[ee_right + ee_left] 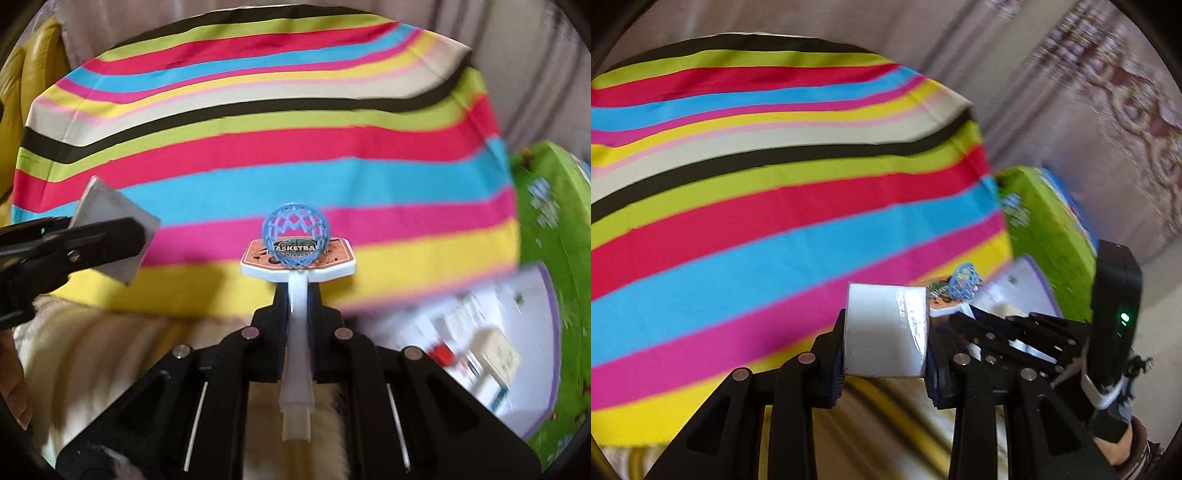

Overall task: Organize rigid objects
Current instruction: 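Grasp the small white cube with the left gripper while the right grasps the basketball-hoop toy, then carry both items into the purple-rimmed box and open both grippers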

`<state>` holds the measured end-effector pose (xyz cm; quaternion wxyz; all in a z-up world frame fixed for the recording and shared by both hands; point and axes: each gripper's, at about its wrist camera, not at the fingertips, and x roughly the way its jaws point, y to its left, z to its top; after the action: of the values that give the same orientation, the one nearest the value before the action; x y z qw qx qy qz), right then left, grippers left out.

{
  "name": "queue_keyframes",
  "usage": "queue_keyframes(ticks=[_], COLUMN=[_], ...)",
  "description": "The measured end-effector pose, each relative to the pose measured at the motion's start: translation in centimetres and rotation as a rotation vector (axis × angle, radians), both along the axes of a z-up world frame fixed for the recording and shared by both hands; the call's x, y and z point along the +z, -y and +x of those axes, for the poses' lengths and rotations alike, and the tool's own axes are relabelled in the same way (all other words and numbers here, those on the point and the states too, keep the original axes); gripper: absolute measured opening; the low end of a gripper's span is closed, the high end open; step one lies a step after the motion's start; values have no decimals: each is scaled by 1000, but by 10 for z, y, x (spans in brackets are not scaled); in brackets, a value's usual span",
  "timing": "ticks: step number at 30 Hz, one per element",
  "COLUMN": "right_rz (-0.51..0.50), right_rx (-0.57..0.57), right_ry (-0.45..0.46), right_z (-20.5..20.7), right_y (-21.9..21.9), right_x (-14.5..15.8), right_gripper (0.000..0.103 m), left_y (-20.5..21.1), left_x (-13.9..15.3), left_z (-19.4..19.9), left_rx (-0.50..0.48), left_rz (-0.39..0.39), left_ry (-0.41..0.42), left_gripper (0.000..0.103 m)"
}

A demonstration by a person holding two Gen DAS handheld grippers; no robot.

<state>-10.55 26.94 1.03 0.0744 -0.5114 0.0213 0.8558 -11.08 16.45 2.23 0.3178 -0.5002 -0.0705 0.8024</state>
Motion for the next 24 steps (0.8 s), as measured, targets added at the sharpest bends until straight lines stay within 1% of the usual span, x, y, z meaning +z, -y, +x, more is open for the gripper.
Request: queue_keyframes(ticks=[5, 7, 9, 11, 14, 17, 18, 19, 20, 22, 24], right_rz=[21, 22, 29, 33, 46, 52, 51, 50, 50, 45, 44], right_rx=[-108, -148, -184, -216, -268, -322, -333, -347, -357, -369, -374], right_ry=[-6, -10, -14, -16, -10, -3, -1, 0, 3, 7, 6], right_z=[58, 72, 83, 90, 112, 128, 131, 136, 141, 148, 153], right_y=[-34, -56, -69, -77, -93, -106, -110, -116, -118, -121, -121], right_x=[8, 14, 17, 16, 17, 15, 12, 10, 10, 9, 10], right_gripper=[12, 12, 12, 12, 12, 13, 13, 13, 14, 17, 19], left_y=[-48, -62, -77, -92, -111, -122, -123, -125, -126, -126, -126], left_x=[5, 6, 5, 3, 0, -7, -9, -11, -13, -18, -22], left_z=[40, 53, 66, 76, 86, 94, 97, 99, 102, 104, 106], left_rx=[-107, -140, -171, -197, -235, -258, -259, -261, -260, -247, -232], left_rz=[35, 42, 42, 38, 35, 29, 20, 9, 3, -18, -44], left_ry=[9, 17, 27, 38, 50, 88, 92, 97, 111, 156, 188], left_gripper=[35, 35, 35, 35, 35, 38, 42, 50, 54, 73, 75])
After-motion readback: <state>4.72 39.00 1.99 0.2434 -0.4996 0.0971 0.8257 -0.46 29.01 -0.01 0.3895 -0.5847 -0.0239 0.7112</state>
